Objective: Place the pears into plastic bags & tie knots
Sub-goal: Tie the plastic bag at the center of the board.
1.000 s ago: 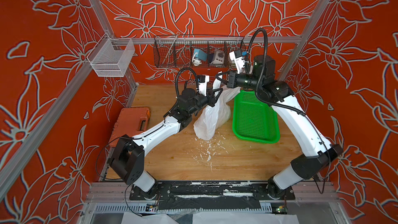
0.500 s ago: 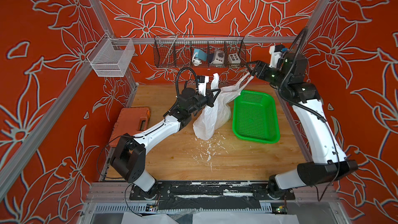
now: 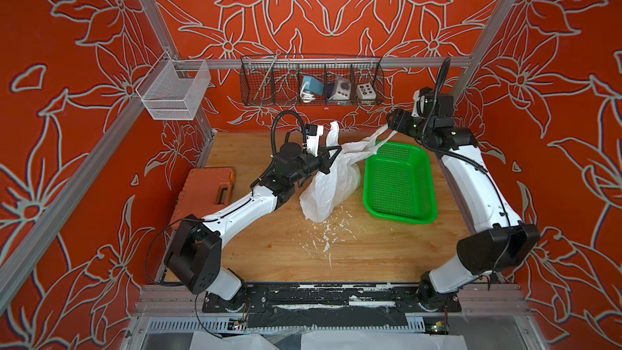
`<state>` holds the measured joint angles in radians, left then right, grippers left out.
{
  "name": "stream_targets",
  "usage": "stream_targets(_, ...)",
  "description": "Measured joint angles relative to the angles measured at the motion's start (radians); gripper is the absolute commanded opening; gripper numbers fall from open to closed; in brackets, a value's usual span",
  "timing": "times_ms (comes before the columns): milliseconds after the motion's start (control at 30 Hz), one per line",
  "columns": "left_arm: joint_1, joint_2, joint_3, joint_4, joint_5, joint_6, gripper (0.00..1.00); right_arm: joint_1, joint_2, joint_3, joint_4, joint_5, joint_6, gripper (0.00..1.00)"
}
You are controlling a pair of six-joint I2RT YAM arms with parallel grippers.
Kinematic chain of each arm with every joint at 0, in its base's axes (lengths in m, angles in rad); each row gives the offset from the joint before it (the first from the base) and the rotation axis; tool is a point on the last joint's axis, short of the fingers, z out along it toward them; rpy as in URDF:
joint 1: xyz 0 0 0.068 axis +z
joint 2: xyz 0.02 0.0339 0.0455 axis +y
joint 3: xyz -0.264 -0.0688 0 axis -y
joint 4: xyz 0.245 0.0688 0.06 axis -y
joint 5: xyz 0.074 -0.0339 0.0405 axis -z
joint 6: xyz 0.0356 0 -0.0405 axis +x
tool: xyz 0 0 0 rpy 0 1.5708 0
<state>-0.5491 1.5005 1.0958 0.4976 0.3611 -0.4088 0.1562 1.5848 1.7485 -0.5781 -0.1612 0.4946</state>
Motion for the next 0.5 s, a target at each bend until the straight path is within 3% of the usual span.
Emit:
stream_targets(67, 0.000, 0.000, 0.000, -0.002, 0.002, 0.000, 0.00, 0.000, 0.003, -0.005, -0.001, -0.005, -0.008, 0.47)
stream_targets(167, 0.000, 0.000, 0.000, -0.003, 0.007, 0.001, 0.00, 0.000, 0.003, -0.006, 0.003, -0.019, -0.012, 0.06)
stream_targets(200, 0.000, 0.000, 0.000, -0.004, 0.009, 0.002, 0.00, -0.001, 0.003, -0.006, 0.002, -0.023, -0.010, 0.00)
stream_targets(500, 0.061, -0.021, 0.000, -0.040, 0.041, -0.013, 0.00, 0.003, -0.057, -0.038, -0.005, -0.090, 0.028, 0.00)
